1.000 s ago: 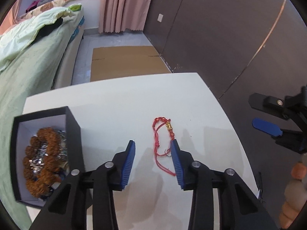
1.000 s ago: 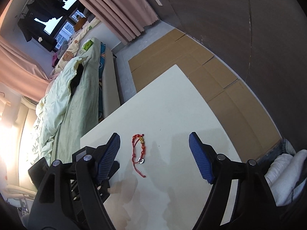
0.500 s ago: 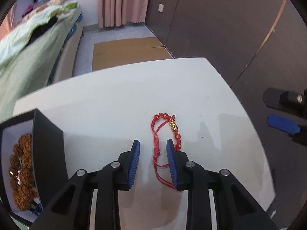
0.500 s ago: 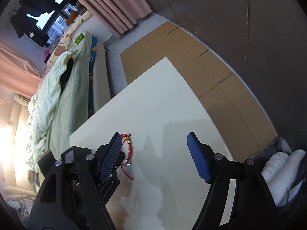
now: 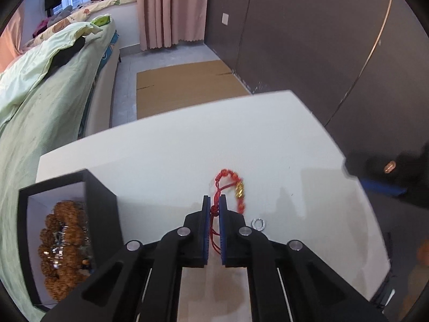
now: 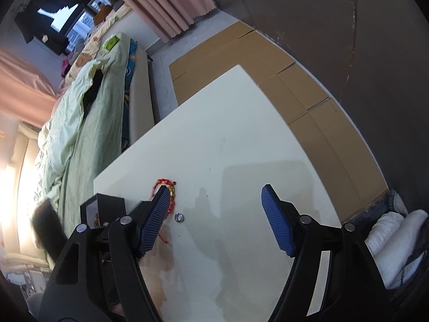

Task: Organize jewelry
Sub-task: 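Lower the left tool onto the red string bracelet and grasp it, then carry the red string bracelet into the black box and open the left tool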

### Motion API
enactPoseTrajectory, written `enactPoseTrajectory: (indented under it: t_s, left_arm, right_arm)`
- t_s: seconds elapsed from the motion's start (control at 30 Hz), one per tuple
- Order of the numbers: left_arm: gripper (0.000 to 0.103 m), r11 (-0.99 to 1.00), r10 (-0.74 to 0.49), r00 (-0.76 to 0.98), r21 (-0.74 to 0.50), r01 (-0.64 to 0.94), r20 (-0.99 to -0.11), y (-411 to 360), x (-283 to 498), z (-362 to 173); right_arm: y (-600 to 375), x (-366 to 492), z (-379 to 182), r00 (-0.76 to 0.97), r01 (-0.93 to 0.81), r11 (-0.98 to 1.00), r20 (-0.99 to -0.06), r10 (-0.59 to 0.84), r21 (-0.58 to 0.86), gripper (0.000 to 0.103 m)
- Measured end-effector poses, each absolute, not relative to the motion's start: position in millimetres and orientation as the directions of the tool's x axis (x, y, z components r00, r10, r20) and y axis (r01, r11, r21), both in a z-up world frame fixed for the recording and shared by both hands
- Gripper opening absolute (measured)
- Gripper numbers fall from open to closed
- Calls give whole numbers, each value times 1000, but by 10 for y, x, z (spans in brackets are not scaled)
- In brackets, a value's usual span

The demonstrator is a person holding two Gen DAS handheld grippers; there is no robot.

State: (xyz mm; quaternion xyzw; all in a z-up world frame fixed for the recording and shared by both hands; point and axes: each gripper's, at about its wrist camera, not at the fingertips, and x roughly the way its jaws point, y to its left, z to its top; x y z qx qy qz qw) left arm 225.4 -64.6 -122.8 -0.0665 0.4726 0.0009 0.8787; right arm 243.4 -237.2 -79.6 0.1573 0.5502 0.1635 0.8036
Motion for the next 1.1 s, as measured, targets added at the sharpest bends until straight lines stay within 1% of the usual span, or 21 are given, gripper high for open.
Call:
enactPoseTrajectory:
  t_s: [0.07,0.1,0.17,0.27,0.3,0.43,0.47,0.63,0.73,0.83,0.87,0.9,0.97,1.1]
  left_arm:
    - [4,988,-71,564,-135,-73,-823,-597,2216,-1143]
    - [4,986,-77,574,-149,-80,-815,-552,2196,-1091]
    - [4,982,-83,589,-165,-88,-804,-502,2161,-1006]
    - [4,977,-92,615,-190,-95,-783,-421,2107,-856]
    - [4,975,-95,625,-198,-97,-775,-390,2082,-802]
    - [4,970,-103,649,-221,-103,-754,-294,2005,-640]
    - [4,969,-105,653,-226,-104,-750,-279,1983,-621]
    - [4,963,-110,677,-248,-109,-727,-172,1861,-472]
    - [4,960,-108,692,-257,-115,-714,-88,1776,-380]
    - [4,956,-107,703,-267,-122,-703,3,1686,-306]
    - [4,954,-103,708,-270,-128,-699,48,1645,-275]
    - [4,953,-101,711,-272,-132,-696,69,1616,-257]
    - [4,951,-93,718,-275,-141,-689,145,1545,-210]
    - [4,948,-68,733,-274,-165,-676,339,1363,-121]
  right_arm:
    - [-2271,2406,-823,325,-118,899,-839,437,423,59]
    - [-2198,2386,-840,314,-138,900,-843,437,414,58]
    - [-2058,2361,-869,293,-182,902,-853,431,393,47]
    - [-1863,2316,-929,263,-240,898,-866,425,368,39]
    - [-1812,2301,-943,262,-253,901,-871,415,353,38]
    - [-1653,2273,-1017,243,-289,902,-887,392,320,30]
    - [-1613,2266,-1033,242,-297,905,-892,381,306,28]
    - [-1461,2237,-1123,238,-325,912,-912,334,249,28]
    - [-1351,2205,-1161,254,-353,917,-925,284,185,27]
    - [-1266,2186,-1238,266,-367,922,-937,228,120,23]
    - [-1225,2173,-1239,282,-378,921,-936,212,95,20]
    - [-1201,2169,-1244,290,-384,921,-937,195,73,19]
    - [-1173,2154,-1250,306,-384,923,-939,159,31,14]
    - [-1159,2100,-1206,314,-381,924,-934,170,40,13]
